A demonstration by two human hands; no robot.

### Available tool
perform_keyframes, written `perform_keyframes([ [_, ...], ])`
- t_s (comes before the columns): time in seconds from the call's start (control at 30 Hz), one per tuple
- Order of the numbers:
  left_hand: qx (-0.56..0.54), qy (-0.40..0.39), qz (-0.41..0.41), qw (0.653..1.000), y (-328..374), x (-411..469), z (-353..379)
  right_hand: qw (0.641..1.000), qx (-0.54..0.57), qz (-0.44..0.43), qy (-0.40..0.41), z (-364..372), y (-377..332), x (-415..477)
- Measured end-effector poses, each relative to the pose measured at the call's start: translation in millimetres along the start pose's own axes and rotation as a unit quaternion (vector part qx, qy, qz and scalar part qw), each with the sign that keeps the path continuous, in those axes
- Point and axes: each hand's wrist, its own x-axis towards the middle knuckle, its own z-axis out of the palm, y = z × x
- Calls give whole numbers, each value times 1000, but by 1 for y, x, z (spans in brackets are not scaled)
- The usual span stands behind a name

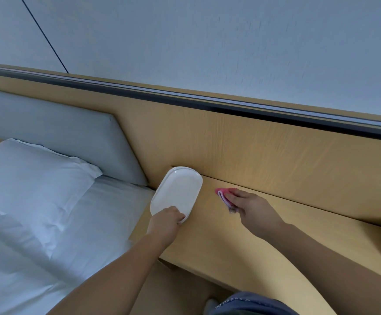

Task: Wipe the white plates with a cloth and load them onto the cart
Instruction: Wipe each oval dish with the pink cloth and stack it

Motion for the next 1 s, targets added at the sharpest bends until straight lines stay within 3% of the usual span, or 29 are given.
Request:
perform_keyframes([
  [0.33,6,-24,-13,1000,-8,21,6,1000,-14,19,11,-4,7,-3],
  [0.5,-5,25,1,1000,12,30,1,998,-19,46,35,-10,21,-15],
  [0.77,-40,12,139,989,121,67,-6,982,-3,114,151,-48,65,-83],
  [1.0,-63,-3,226,972,253,83,12,946,-6,200,256,-89,108,-186],
])
